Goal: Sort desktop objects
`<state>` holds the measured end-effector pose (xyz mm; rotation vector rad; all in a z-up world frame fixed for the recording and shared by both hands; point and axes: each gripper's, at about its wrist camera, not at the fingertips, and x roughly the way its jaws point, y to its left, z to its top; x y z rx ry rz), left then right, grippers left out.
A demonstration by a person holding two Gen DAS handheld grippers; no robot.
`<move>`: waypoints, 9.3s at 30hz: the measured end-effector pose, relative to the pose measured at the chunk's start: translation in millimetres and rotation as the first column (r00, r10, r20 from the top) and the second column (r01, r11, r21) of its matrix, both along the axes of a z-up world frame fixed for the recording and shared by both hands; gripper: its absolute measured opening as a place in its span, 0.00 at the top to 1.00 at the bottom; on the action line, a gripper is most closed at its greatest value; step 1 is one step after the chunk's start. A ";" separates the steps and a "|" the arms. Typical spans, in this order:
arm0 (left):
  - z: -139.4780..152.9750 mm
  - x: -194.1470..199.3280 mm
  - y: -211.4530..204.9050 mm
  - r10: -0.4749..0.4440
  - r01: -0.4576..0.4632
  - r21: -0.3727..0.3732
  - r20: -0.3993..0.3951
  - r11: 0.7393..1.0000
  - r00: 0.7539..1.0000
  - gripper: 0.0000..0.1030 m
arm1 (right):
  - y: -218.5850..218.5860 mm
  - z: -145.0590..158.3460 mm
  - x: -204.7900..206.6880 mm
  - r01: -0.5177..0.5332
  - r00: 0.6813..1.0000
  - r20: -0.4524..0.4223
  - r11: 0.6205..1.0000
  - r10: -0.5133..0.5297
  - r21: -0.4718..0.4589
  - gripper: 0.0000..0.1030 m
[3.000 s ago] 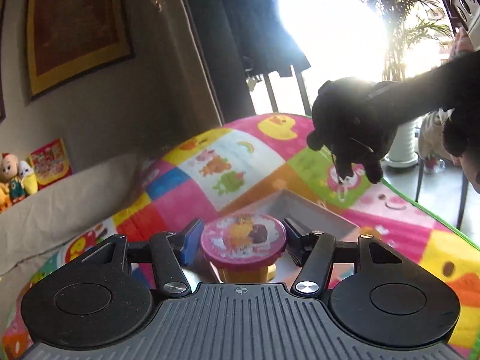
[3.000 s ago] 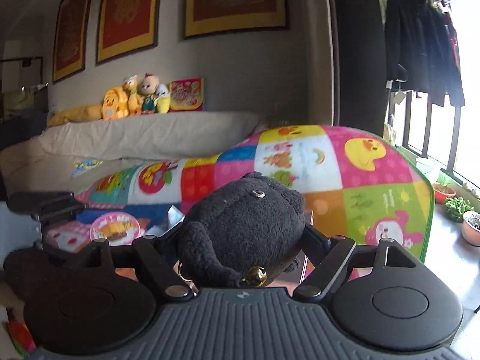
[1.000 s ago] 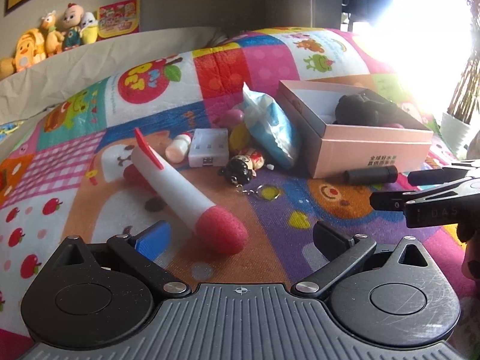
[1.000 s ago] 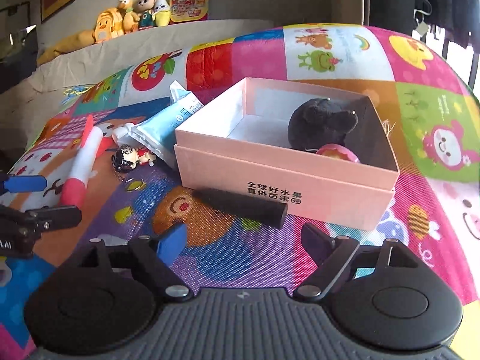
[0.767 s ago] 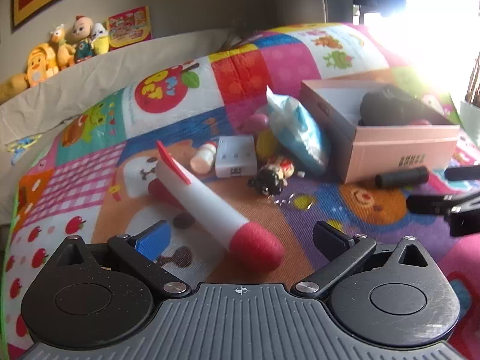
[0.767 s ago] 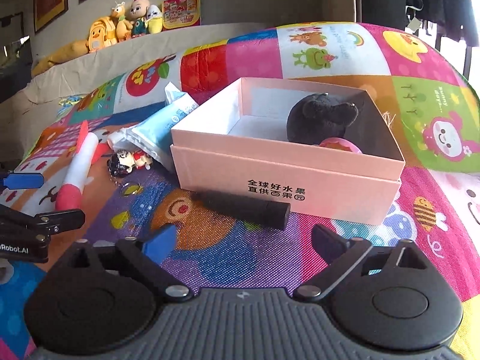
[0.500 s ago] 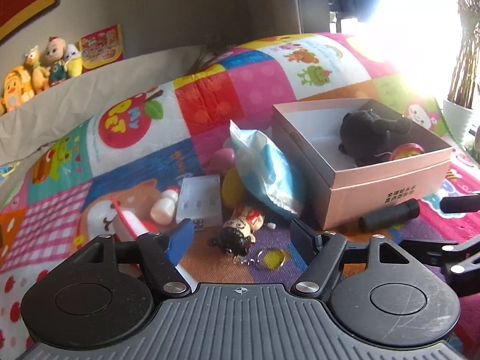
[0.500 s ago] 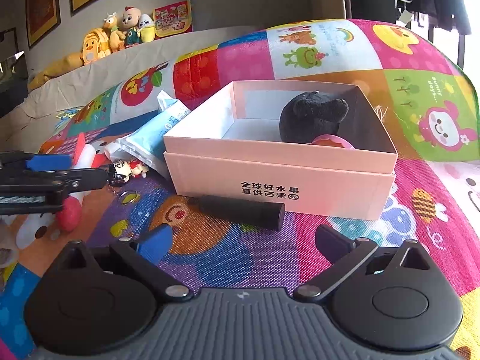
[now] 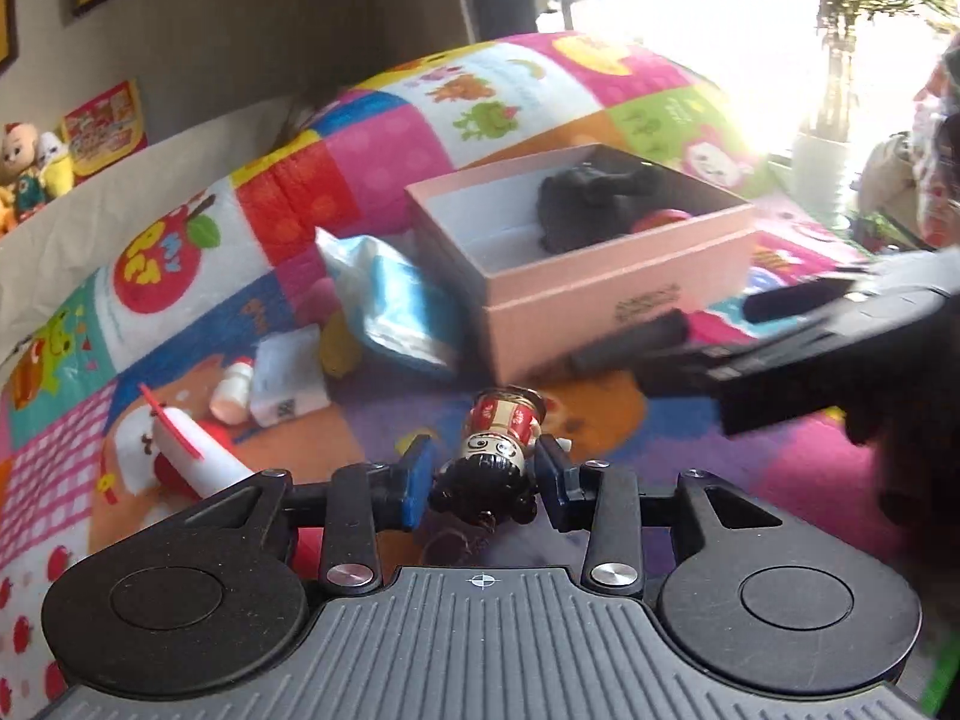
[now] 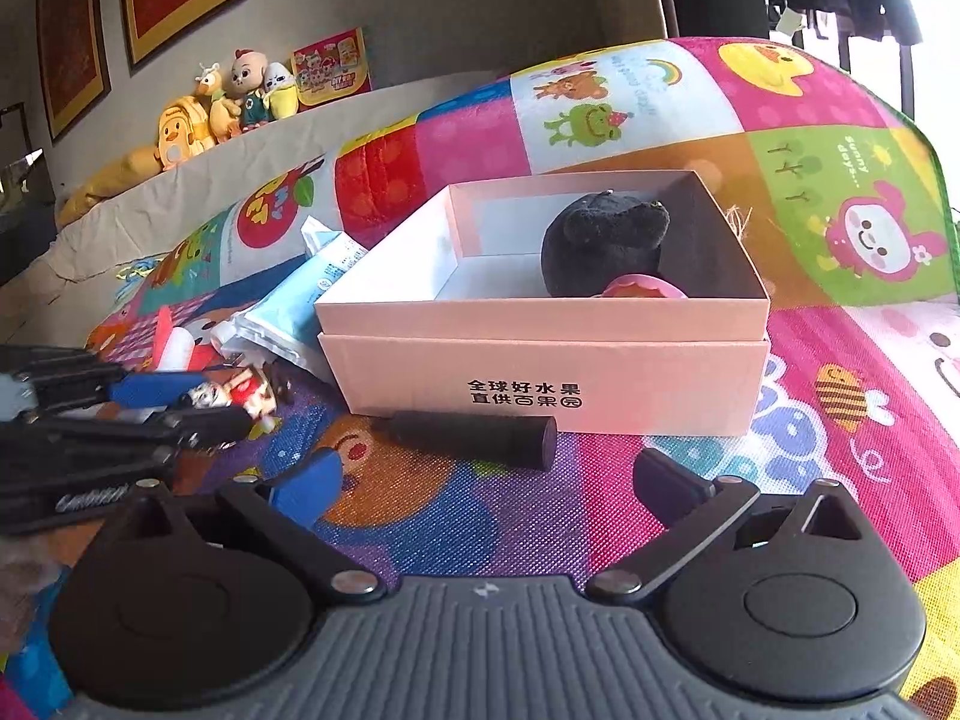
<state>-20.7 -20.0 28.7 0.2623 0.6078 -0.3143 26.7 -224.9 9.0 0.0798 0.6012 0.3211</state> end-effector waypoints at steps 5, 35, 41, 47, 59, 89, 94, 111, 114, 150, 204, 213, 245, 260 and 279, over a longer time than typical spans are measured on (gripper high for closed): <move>-13.9 -30.6 -2.7 -0.005 0.006 0.027 -0.026 1.000 1.000 0.38 | -0.1 -0.5 0.0 0.000 1.000 -0.002 1.000 0.000 0.000 0.00; -24.3 -13.5 15.9 -0.080 0.065 -0.151 -0.094 0.986 0.992 0.07 | -2.6 -3.1 3.3 0.019 0.999 -0.037 1.000 -0.019 0.008 0.00; -25.7 -24.9 12.0 0.029 -0.033 -0.097 -0.039 0.995 0.999 0.03 | 1.1 -3.7 5.0 0.049 0.998 -0.048 0.999 -0.050 -0.019 0.00; -25.8 -25.5 16.0 0.054 -0.058 -0.110 -0.034 0.992 0.998 0.02 | 20.3 -6.9 20.9 0.094 0.989 -0.102 0.991 -0.104 -0.092 0.00; -27.2 -29.7 14.7 0.046 -0.047 -0.111 -0.016 0.993 0.999 0.01 | 41.5 -4.4 27.8 0.126 0.988 -0.073 0.979 -0.139 -0.159 0.26; 1.1 -55.1 -0.3 -0.029 0.028 0.021 0.061 0.999 0.998 0.31 | -30.8 11.1 -83.3 -0.055 0.998 -0.002 0.977 0.056 -0.206 0.26; 40.4 -59.5 -12.2 -0.064 0.061 0.021 0.170 0.998 0.983 0.31 | -40.3 41.4 -103.5 -0.074 0.992 0.088 0.972 0.095 -0.223 0.26; 57.1 95.4 -20.1 0.035 -0.003 -0.121 0.265 0.993 0.964 0.03 | -14.2 167.4 91.8 -0.010 0.972 0.233 0.995 0.034 -0.103 0.17; 38.7 79.9 4.2 0.075 -0.056 -0.098 0.205 0.994 0.976 0.02 | -9.1 148.5 100.6 -0.015 0.968 0.247 0.989 0.051 -0.145 0.15; -12.2 -8.4 95.8 0.382 -0.376 -0.159 0.013 0.913 0.924 0.00 | 139.7 71.4 61.2 -0.334 0.943 -0.079 0.906 0.325 -0.259 0.59; 1.2 -28.8 1.8 -0.028 0.023 -0.139 -0.033 0.990 0.999 0.45 | -60.1 8.4 -27.4 0.089 0.994 0.058 0.992 -0.095 0.085 0.05; -20.3 -36.9 7.0 -0.009 0.004 -0.066 -0.070 0.998 0.997 0.09 | -61.8 8.1 -26.3 0.125 0.991 0.047 0.989 -0.129 0.084 0.00; -12.5 -15.5 63.5 0.187 -0.219 -0.241 -0.146 0.946 0.971 0.03 | -65.3 2.9 -15.0 0.176 0.984 -0.038 0.981 -0.173 0.083 0.00; -19.2 -15.2 55.2 0.126 -0.149 -0.194 -0.124 0.970 0.984 0.00 | -76.8 -3.2 -7.8 0.161 0.984 -0.103 0.973 -0.145 0.168 0.00; -10.9 -32.6 33.5 0.253 -0.274 -0.166 -0.136 0.947 0.958 0.00 | -74.3 -2.6 -8.1 0.156 0.985 -0.102 0.977 -0.142 0.144 0.00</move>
